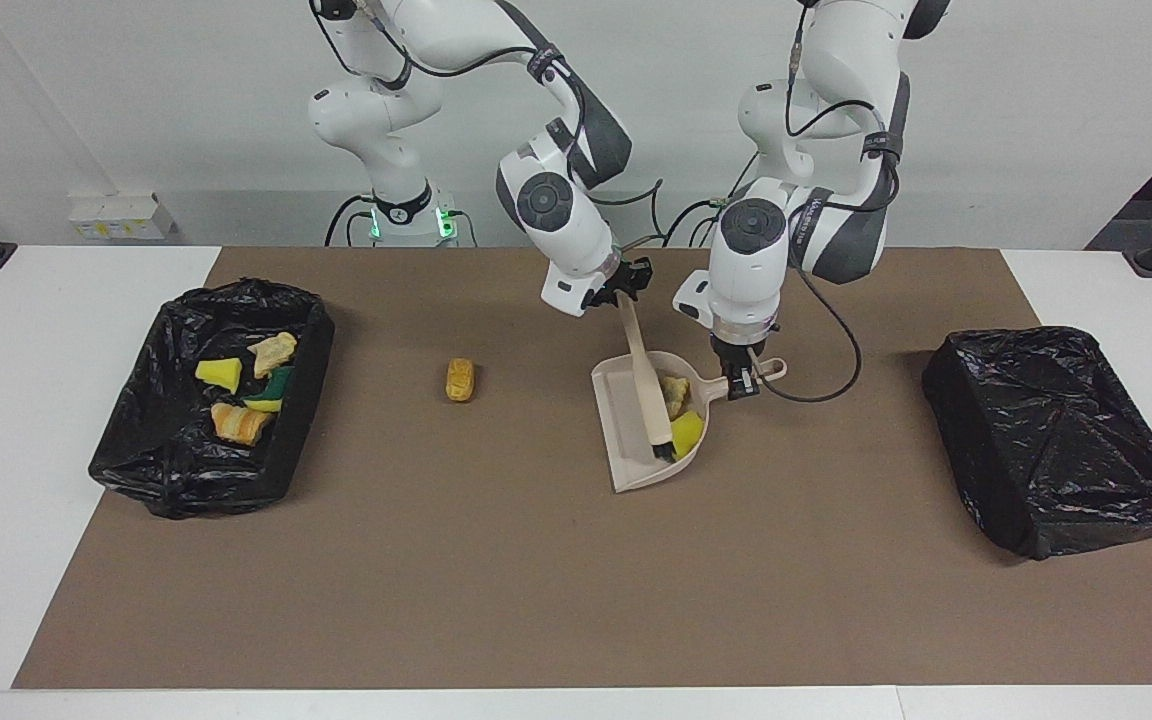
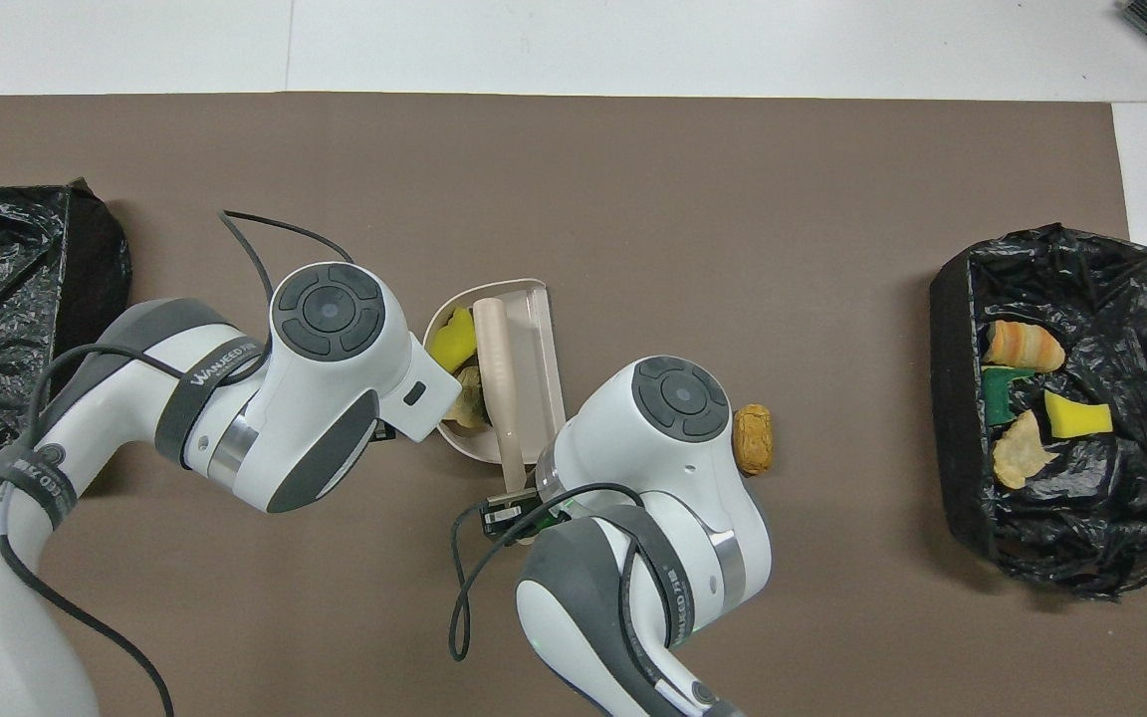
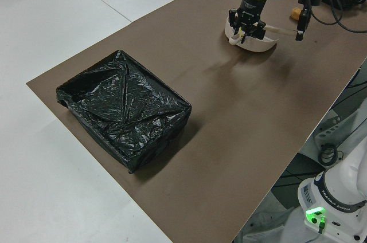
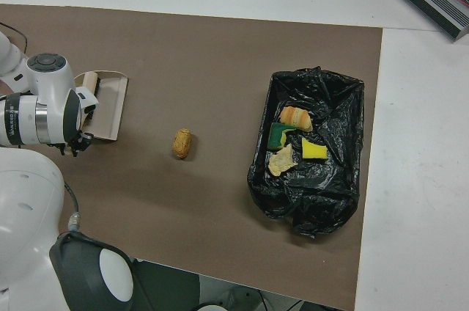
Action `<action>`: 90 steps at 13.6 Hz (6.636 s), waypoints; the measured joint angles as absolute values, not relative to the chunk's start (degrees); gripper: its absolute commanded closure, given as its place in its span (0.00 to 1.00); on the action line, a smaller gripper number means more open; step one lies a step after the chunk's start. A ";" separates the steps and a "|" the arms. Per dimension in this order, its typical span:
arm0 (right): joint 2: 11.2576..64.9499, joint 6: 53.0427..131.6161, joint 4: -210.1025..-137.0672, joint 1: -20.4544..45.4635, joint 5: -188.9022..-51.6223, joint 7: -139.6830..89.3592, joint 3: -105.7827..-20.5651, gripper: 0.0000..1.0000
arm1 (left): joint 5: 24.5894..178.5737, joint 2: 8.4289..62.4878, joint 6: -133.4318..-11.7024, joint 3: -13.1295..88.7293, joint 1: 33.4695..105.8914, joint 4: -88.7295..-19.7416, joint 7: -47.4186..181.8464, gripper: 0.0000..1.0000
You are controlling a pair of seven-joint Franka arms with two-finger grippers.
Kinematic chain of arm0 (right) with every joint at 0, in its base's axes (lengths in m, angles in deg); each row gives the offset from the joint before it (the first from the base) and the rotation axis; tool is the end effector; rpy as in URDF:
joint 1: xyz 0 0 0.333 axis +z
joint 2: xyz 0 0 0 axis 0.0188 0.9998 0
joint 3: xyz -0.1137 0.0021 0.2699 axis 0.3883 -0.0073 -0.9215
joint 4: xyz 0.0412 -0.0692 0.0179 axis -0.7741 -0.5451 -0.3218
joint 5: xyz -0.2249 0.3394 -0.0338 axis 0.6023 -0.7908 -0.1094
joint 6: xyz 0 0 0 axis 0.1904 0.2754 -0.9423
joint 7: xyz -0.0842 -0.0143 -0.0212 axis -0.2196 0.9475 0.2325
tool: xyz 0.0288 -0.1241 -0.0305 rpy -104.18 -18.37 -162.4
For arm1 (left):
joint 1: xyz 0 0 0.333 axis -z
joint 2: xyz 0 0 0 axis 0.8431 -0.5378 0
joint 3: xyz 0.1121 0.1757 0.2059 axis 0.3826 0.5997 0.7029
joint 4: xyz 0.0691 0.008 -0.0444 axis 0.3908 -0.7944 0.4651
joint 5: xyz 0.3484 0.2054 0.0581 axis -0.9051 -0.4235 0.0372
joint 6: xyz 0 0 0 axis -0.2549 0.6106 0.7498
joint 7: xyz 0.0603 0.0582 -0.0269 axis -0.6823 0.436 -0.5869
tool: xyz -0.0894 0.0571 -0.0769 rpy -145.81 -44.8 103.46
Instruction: Sweep and dump trash in bin
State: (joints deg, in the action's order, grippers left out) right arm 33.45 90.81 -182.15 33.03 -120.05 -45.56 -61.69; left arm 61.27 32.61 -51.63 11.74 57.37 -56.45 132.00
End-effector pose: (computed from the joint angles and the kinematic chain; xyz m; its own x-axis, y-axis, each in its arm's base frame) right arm 0.4460 0.3941 0.3291 0.9379 0.2249 -0.2640 0.1078 -0.9125 -0.3945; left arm 0.5336 -0.2673 0.3201 0.0773 -0.9862 -0.1463 -0.9970 -0.0773 -0.0055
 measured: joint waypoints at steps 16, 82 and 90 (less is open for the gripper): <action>11.26 68.66 -205.68 14.36 -84.18 -38.85 -60.84 1.00 | 61.36 35.90 -51.63 5.72 57.46 -62.05 126.06 1.00; 25.02 95.50 -199.37 49.36 -113.82 -70.95 -61.27 0.00 | 75.48 17.12 -43.69 63.37 44.33 -17.19 203.18 1.00; 27.98 95.74 -188.58 36.66 -100.32 -68.91 -60.70 0.00 | 67.00 16.99 -47.63 62.25 47.01 -16.63 201.13 1.00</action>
